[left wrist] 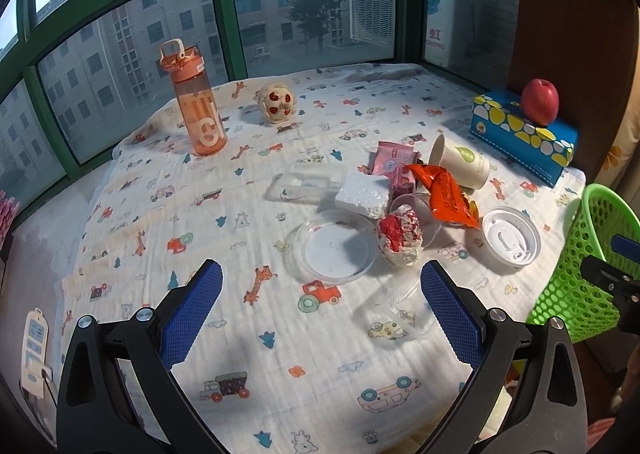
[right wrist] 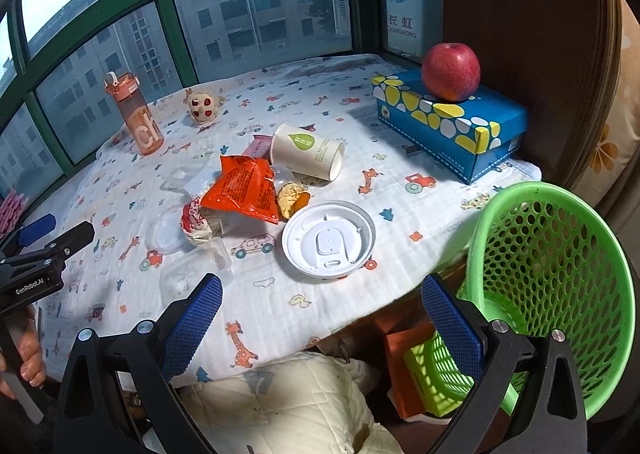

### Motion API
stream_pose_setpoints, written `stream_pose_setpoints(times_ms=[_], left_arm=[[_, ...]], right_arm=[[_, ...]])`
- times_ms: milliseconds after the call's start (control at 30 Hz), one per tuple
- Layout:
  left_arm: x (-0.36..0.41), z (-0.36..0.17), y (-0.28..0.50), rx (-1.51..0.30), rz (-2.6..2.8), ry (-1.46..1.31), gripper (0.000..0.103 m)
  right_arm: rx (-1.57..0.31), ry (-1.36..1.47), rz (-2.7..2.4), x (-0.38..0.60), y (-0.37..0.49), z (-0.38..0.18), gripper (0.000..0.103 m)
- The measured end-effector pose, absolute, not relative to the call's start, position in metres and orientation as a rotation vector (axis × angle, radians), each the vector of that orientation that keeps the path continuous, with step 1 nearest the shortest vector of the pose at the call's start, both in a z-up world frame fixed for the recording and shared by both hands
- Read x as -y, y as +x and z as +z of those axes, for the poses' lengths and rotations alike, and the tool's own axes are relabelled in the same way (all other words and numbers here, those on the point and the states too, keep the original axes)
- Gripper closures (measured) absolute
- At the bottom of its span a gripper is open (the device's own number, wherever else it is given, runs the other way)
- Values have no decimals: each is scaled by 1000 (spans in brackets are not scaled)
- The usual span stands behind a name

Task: Collect trash
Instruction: 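Reach the right tool to the orange snack wrapper and grasp it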

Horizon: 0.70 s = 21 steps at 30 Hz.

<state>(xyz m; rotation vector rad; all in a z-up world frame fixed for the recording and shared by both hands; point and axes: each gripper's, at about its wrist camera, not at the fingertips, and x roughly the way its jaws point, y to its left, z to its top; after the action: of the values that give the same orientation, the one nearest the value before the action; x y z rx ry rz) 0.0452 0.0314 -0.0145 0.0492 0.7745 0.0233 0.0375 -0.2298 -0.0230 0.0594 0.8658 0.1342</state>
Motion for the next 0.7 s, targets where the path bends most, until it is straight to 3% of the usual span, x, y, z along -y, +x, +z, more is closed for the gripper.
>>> stream_pose_setpoints(times_ms=[633, 700], left_arm=[[-60, -35, 65, -825, 60, 6, 5], [-61, -37, 67, -827, 55, 4, 5]], right_arm=[[-930, 162, 356, 182, 129, -33, 8], [-939, 168, 369, 177, 140, -35, 12]])
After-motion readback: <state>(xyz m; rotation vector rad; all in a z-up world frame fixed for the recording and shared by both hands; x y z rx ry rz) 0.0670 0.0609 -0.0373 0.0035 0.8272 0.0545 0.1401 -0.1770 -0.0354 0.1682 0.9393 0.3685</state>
